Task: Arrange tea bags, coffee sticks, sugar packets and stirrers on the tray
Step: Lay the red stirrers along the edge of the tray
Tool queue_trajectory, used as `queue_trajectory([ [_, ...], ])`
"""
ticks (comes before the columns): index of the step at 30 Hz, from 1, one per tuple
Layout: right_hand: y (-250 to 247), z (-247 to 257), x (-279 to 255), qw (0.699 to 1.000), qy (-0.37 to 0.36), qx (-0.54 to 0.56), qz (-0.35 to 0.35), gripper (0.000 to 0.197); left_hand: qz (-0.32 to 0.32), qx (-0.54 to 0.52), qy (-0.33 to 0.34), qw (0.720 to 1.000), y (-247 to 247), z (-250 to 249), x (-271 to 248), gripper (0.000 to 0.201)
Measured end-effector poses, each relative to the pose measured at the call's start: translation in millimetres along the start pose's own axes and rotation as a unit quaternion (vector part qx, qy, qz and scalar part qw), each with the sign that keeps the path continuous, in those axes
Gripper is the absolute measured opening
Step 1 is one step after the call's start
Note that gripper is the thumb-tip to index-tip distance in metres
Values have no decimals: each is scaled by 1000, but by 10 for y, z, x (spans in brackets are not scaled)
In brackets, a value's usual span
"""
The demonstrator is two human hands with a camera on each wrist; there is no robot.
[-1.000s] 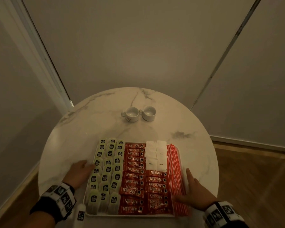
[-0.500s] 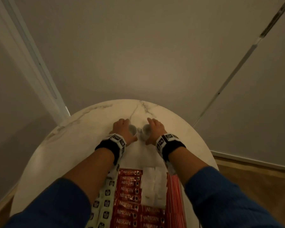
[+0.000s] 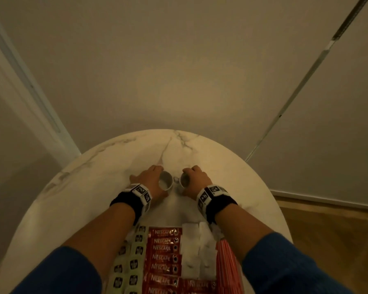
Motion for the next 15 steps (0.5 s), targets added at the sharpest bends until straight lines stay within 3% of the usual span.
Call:
queue_trajectory([
  [5,162,-113,-381,999,-37,-10,-6,75,11,54,55,997,93,-52,-370,83],
  [15,353,-96,-686,999,-39,-10,-8,72,18,76,54,996,211,-48,-610,80],
])
Point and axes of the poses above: each hand's wrist, its own x-axis towards the middle knuckle, its own y-axis out of the palm, z = x × y, the point moved 3 cm from there along x, towards the middle knuckle, and after that the axes turned 6 degrees about y, right-handed, at the moved point
